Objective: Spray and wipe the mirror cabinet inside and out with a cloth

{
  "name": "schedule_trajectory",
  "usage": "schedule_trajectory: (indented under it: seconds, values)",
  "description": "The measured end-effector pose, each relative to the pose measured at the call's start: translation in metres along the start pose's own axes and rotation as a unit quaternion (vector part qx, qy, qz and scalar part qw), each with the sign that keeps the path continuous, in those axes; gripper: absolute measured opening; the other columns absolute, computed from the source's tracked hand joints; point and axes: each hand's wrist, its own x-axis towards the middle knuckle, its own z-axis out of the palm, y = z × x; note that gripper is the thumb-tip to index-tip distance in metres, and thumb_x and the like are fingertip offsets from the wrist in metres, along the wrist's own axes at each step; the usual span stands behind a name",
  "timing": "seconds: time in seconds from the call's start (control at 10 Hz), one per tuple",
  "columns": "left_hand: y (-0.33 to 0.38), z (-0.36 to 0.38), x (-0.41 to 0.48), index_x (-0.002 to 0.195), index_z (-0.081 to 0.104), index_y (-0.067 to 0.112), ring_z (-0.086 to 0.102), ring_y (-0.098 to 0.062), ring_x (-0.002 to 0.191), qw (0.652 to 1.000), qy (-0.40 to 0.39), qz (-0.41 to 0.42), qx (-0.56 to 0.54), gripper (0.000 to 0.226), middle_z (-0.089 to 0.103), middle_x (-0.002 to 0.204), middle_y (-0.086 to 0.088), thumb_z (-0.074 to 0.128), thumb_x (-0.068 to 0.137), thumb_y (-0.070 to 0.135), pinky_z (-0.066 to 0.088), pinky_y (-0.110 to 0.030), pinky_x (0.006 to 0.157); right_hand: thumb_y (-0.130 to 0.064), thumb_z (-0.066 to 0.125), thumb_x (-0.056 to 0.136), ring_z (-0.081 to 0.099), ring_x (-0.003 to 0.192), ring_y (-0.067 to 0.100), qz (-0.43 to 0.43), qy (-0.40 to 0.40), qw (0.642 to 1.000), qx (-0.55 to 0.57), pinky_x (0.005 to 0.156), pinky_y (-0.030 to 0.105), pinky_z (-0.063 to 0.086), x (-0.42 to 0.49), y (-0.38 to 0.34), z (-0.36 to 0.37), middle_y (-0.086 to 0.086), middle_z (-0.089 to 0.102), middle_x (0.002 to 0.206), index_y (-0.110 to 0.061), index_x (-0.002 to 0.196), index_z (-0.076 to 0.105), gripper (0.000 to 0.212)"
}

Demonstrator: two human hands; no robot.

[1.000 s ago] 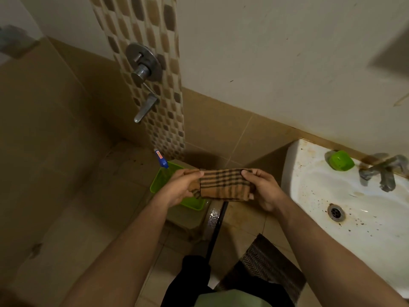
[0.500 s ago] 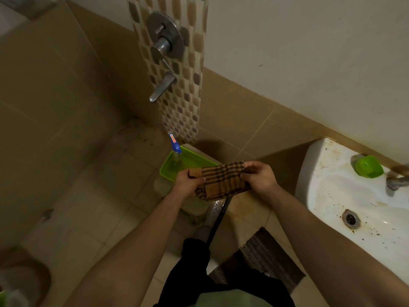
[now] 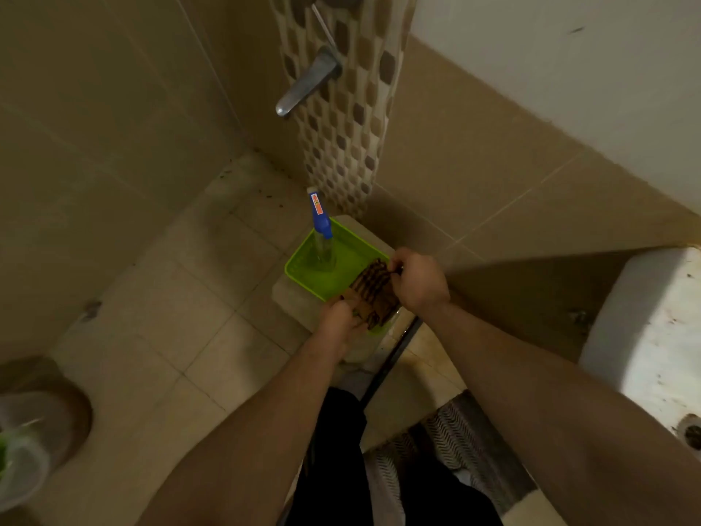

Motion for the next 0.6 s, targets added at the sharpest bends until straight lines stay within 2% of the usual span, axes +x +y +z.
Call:
schedule_trajectory:
  seconds: [0.1,0.2,0.3,0.4,0.5,0.6]
  values:
    - [-0.003,0.001,0.016,0.126,0.060,0.012,0.066,-0.026,0.098,0.999,-0.008,-0.022,-0.049,0.025,0.068,0.107,-0.008,0.042,0.109,0.012,0.055,-0.039,0.086,-0.009,0.059,0.088,0.070,0.097,0.033,-0.018,-0.016,0.999,-0.022,0.082,0.044,0.059,0.014,0.005,0.014,0.007,0.076,0.102,-0.030,0.090,0.065,0.022]
    - [-0.011,-0.001,0.030,0.114,0.060,0.017,0.063,-0.022,0.091,0.997,-0.005,-0.037,-0.073,0.021,0.065,0.104,-0.006,0.039,0.110,0.015,0.051,-0.040,0.089,-0.004,0.058,0.088,0.069,0.101,0.032,-0.033,-0.033,0.998,-0.030,0.084,0.042,0.058,0.025,0.011,0.029,0.008,0.075,0.105,-0.028,0.093,0.069,0.027]
    - [-0.019,-0.005,0.034,0.113,0.059,0.017,0.062,-0.021,0.091,0.996,-0.005,-0.049,-0.076,0.020,0.064,0.107,-0.008,0.040,0.110,0.018,0.050,-0.038,0.082,-0.002,0.057,0.089,0.068,0.105,0.030,-0.034,-0.050,0.998,-0.030,0.087,0.041,0.057,0.028,0.015,0.039,0.007,0.074,0.112,-0.026,0.099,0.073,0.030]
    - [-0.021,-0.007,0.030,0.127,0.060,0.015,0.058,-0.025,0.121,0.997,-0.014,-0.054,-0.051,0.027,0.059,0.135,-0.012,0.041,0.110,0.024,0.044,-0.039,0.096,0.000,0.057,0.086,0.066,0.111,0.030,-0.036,-0.026,0.999,-0.024,0.091,0.036,0.054,0.024,0.019,0.042,0.007,0.070,0.122,-0.020,0.107,0.076,0.035]
    - [-0.016,-0.004,0.019,0.137,0.056,0.014,0.053,-0.024,0.132,0.999,-0.005,-0.046,-0.029,0.033,0.057,0.137,-0.011,0.043,0.109,0.026,0.041,-0.039,0.105,0.003,0.058,0.084,0.066,0.111,0.029,-0.033,0.005,0.999,-0.011,0.090,0.032,0.051,0.012,0.018,0.033,0.007,0.068,0.124,-0.016,0.109,0.077,0.037]
    - [-0.012,0.000,0.008,0.103,0.064,0.018,0.058,-0.018,0.086,0.998,0.042,-0.009,0.038,0.012,0.063,0.102,-0.006,0.053,0.105,0.022,0.044,-0.030,0.072,-0.001,0.058,0.085,0.064,0.111,0.028,-0.031,0.028,0.999,-0.013,0.089,0.032,0.050,-0.005,0.019,0.022,0.005,0.067,0.122,-0.017,0.107,0.075,0.032]
